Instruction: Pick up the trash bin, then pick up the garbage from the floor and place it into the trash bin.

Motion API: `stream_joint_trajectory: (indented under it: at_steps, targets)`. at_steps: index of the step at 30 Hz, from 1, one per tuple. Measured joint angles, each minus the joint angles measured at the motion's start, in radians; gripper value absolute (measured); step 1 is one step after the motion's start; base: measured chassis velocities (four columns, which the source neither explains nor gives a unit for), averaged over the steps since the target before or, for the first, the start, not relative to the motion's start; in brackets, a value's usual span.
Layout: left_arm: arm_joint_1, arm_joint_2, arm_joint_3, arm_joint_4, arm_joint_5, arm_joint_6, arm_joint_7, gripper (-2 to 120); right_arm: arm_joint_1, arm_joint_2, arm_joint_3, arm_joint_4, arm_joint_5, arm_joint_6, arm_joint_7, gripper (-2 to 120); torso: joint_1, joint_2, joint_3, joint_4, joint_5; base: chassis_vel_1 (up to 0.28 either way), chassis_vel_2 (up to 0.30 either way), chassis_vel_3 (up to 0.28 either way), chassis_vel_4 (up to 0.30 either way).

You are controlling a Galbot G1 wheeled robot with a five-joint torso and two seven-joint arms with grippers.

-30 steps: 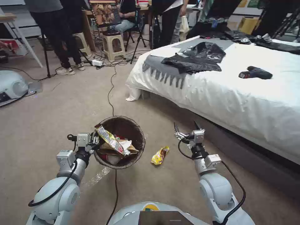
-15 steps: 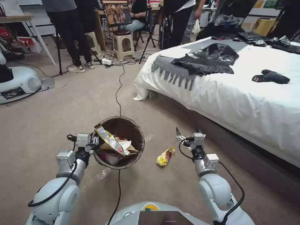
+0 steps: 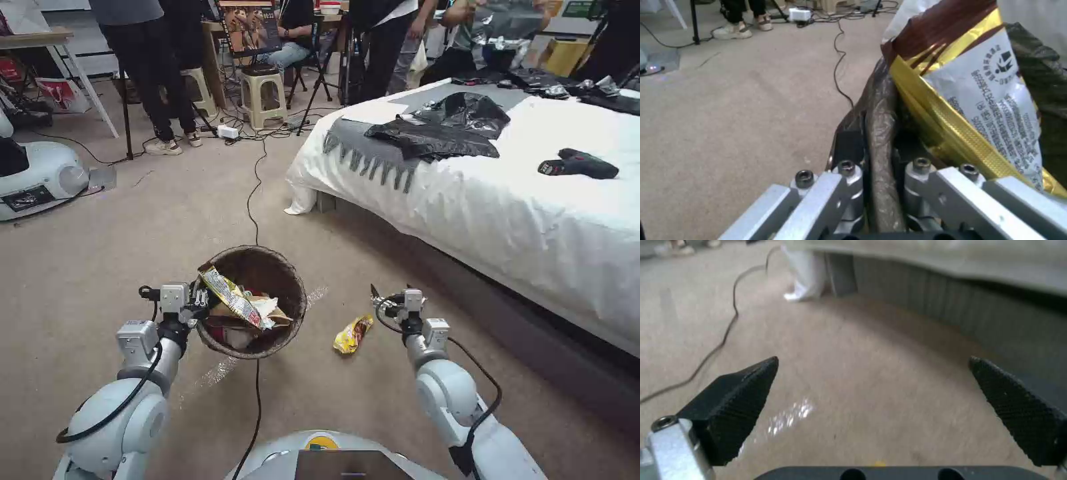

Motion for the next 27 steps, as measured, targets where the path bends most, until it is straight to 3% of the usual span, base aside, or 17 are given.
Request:
stream_joint_trajectory:
  at_steps: [8, 27]
  targets:
    - [0.007, 0.002, 0.000, -0.021, 0.001, 0.020, -0.003, 5, 0.107, -0.010, -0.082, -0.161, 0.102, -0.028, 0.039, 100, 0.000, 0.000, 0.000, -0.0001, 0.0000, 0.000, 0.000, 0.000, 0.000]
    - [-0.006, -0.002, 0.002, -0.019, 0.001, 0.027, 0.008, 5, 0.270, 0.030, -0.182, -0.470, 0.120, -0.020, 0.075, 100, 0.000, 0.000, 0.000, 0.0000, 0.0000, 0.000, 0.000, 0.000, 0.000]
